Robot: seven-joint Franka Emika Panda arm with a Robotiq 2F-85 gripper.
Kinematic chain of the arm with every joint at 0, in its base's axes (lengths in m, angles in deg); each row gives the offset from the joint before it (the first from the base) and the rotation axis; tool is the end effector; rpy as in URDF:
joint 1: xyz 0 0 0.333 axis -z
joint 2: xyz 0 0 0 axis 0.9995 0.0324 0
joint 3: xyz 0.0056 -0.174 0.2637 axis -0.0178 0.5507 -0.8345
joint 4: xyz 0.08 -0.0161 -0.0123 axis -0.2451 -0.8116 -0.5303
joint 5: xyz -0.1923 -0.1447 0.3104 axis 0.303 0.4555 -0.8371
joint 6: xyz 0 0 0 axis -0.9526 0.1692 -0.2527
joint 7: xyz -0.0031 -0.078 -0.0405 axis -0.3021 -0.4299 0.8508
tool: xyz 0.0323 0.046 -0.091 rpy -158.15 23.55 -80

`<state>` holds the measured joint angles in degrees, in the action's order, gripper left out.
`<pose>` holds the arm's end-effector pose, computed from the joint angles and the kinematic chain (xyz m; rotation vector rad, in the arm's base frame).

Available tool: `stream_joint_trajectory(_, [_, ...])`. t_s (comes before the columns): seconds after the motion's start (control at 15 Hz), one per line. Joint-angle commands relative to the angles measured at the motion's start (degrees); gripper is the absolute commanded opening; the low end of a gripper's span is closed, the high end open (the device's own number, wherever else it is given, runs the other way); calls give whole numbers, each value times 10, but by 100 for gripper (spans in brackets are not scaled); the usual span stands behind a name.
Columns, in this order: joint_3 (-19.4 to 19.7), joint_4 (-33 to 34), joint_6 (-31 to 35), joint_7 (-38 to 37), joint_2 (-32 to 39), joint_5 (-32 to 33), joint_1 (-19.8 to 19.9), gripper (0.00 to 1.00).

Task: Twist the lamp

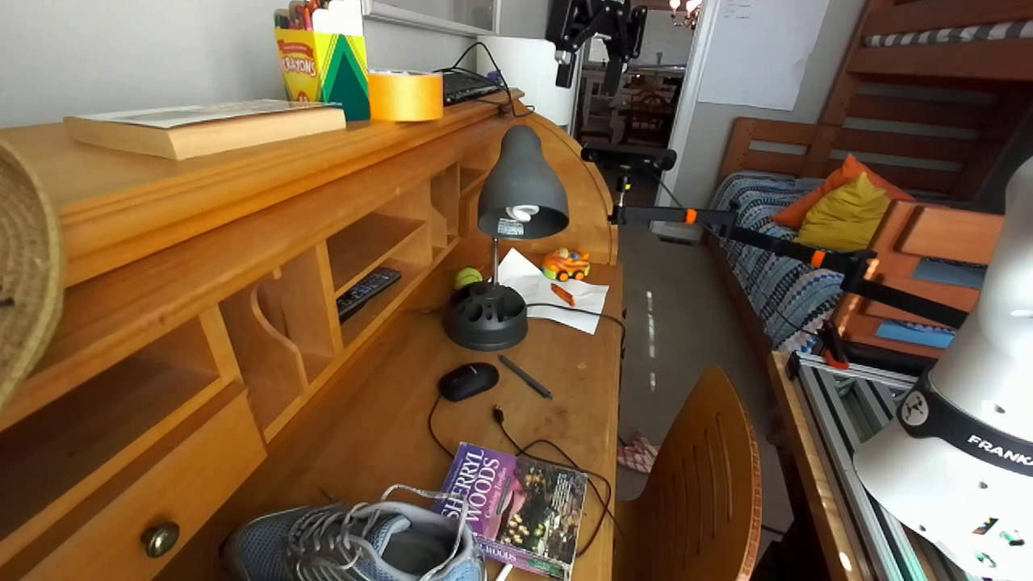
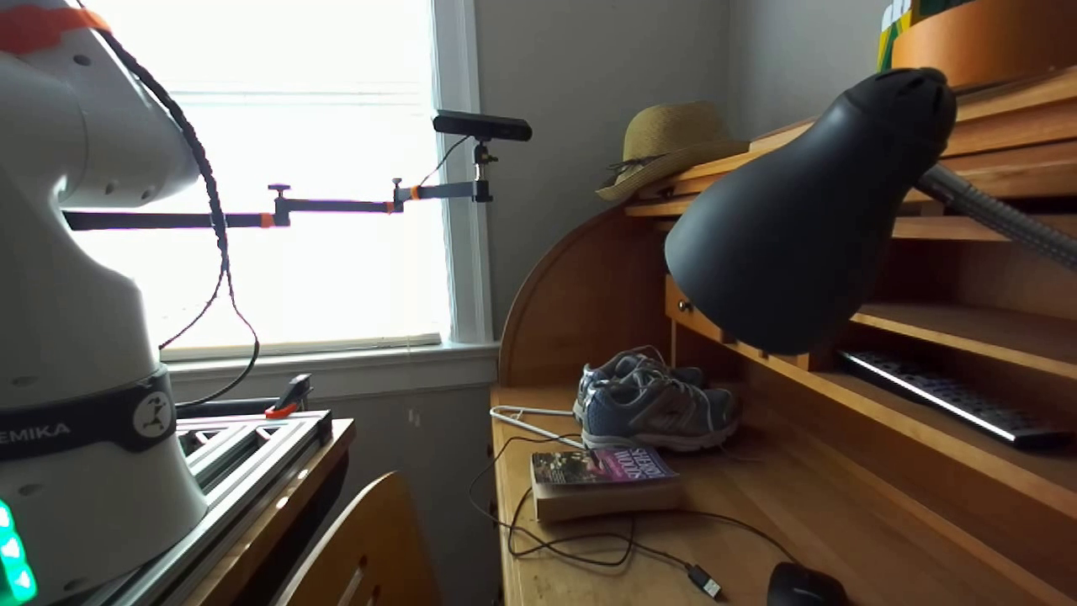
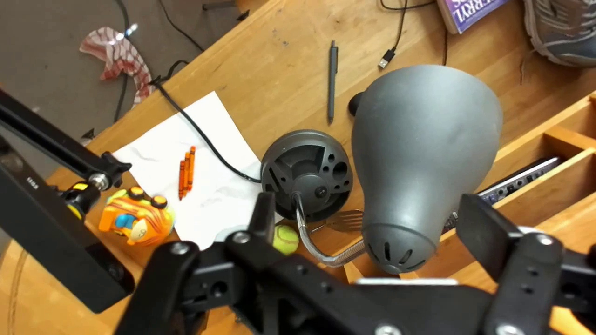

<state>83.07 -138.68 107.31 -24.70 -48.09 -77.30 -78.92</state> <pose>0.4629 -0.1558 0.5398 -2.9814 0.8259 -0.1124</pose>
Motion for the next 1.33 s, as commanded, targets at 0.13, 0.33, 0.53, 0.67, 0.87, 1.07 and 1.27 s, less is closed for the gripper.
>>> stream_joint_trajectory(0.13, [-13,34,75,-131,71,-81,0,100])
stream_joint_trajectory(0.33, [-22,38,127,-194,96,-69,0,100])
stream_joint_trajectory(0.53, [-27,38,140,-242,111,-45,-2,100])
stream_joint_trajectory(0.67, [-28,41,134,-265,119,-30,-3,100])
stream_joint_trajectory(0.87, [-26,43,130,-283,126,-16,-5,100])
stream_joint_trajectory(1.07, [-24,46,122,-276,134,-10,-5,100])
stream_joint_trajectory(1.27, [-22,48,109,-272,143,-10,-6,100])
